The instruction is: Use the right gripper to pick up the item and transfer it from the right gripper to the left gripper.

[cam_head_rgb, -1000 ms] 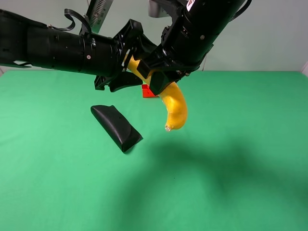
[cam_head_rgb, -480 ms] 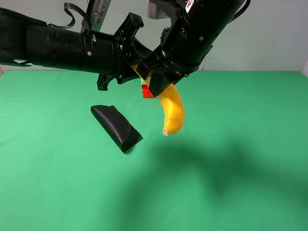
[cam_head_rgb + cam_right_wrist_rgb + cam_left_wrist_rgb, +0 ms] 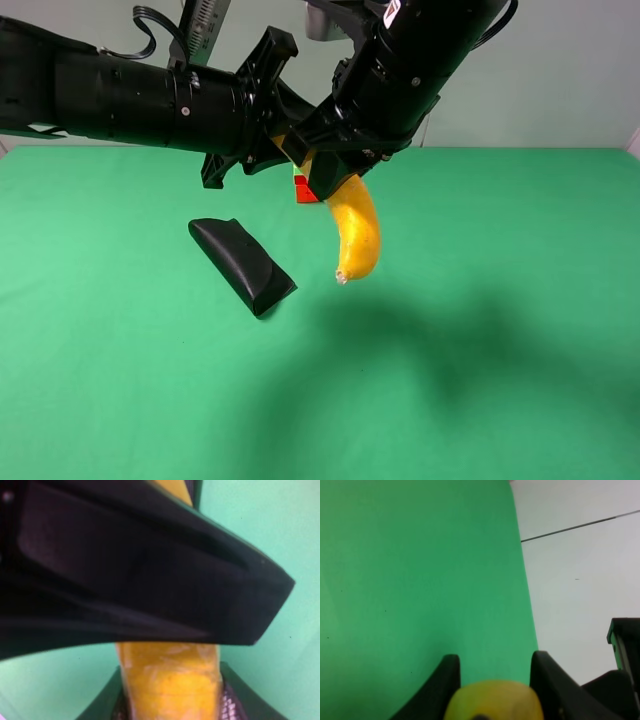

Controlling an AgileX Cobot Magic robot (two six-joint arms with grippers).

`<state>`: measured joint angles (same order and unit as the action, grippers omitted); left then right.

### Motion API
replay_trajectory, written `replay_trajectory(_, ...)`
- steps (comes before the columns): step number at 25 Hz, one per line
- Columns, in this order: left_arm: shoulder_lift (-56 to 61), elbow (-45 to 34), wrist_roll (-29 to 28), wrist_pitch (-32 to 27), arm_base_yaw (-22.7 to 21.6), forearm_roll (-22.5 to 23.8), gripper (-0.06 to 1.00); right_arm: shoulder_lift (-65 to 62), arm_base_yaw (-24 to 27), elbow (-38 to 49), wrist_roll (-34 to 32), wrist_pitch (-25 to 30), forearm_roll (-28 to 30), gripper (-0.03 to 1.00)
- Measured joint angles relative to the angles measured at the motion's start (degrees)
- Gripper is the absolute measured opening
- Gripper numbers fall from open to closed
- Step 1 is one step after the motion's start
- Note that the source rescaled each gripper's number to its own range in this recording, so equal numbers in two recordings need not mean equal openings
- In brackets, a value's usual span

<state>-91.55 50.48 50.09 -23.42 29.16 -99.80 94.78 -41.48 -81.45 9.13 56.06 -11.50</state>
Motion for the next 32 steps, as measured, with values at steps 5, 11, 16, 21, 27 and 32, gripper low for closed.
replay_trajectory(5, 0.0, -0.1, 0.2, 1.1, 0.0, 0.6, 0.0, 0.0, 0.0, -0.1, -1.2, -0.4, 0.1, 0.62)
replay_trajectory(11, 0.0, -0.1, 0.2, 1.2, 0.0, 0.6, 0.0, 0.0, 0.0, -0.1, -2.3, -0.4, 0.8, 0.98)
replay_trajectory(16, 0.0, -0.1, 0.2, 1.2, 0.0, 0.6, 0.0, -0.6, 0.0, -0.1, -2.5, 2.1, 3.4, 1.0)
replay_trajectory(21, 0.0, -0.1, 0.2, 1.3, 0.0, 0.6, 0.0, -4.9, 0.0, -0.1, -3.5, 3.2, 7.2, 1.0)
replay_trajectory(27, 0.0, -0.1, 0.3, 1.3, 0.0, 0.6, 0.0, -12.1, 0.7, -0.1, -6.5, 6.7, 13.1, 1.0)
replay_trajectory(32, 0.0, -0.1, 0.3, 1.3, 0.0, 0.6, 0.0, -18.9, 2.0, 1.2, -7.1, 10.0, 16.9, 1.0)
